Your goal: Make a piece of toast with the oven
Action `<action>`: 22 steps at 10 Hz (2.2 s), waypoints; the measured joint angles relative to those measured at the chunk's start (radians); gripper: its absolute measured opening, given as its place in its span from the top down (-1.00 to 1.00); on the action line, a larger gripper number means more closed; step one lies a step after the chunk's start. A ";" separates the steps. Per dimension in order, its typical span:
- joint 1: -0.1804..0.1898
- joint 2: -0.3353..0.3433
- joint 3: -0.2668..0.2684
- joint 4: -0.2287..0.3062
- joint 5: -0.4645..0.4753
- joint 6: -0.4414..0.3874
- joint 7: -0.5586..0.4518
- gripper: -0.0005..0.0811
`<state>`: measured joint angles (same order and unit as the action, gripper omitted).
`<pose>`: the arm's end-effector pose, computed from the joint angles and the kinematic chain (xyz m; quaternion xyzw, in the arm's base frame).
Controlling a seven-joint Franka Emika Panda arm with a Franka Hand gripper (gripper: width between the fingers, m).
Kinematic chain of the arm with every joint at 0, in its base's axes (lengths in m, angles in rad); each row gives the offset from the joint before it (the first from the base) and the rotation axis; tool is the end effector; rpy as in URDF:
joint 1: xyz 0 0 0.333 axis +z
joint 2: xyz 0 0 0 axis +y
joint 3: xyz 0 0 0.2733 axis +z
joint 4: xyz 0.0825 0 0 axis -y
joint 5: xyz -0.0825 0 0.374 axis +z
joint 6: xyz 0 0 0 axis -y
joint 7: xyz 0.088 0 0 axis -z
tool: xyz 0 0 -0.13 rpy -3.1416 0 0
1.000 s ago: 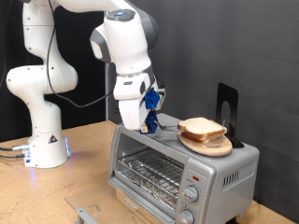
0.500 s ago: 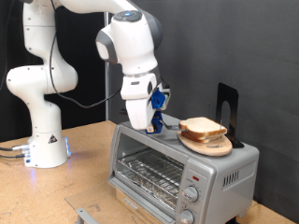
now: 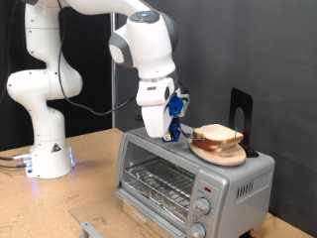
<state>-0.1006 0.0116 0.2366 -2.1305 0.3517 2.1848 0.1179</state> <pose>0.5326 0.0921 0.3495 -0.9850 0.0888 -0.0023 0.1479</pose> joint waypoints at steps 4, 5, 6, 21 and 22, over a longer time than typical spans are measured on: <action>0.000 0.042 0.001 0.038 -0.012 -0.001 0.003 0.00; 0.001 0.042 0.006 0.040 -0.011 -0.001 -0.010 0.00; 0.001 0.041 0.013 0.040 -0.009 0.001 -0.028 0.00; 0.004 -0.020 0.048 -0.030 0.028 0.083 -0.025 0.00; 0.004 -0.020 0.048 -0.032 0.028 0.088 -0.025 0.00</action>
<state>-0.0966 -0.0082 0.2847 -2.1623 0.3796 2.2732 0.0926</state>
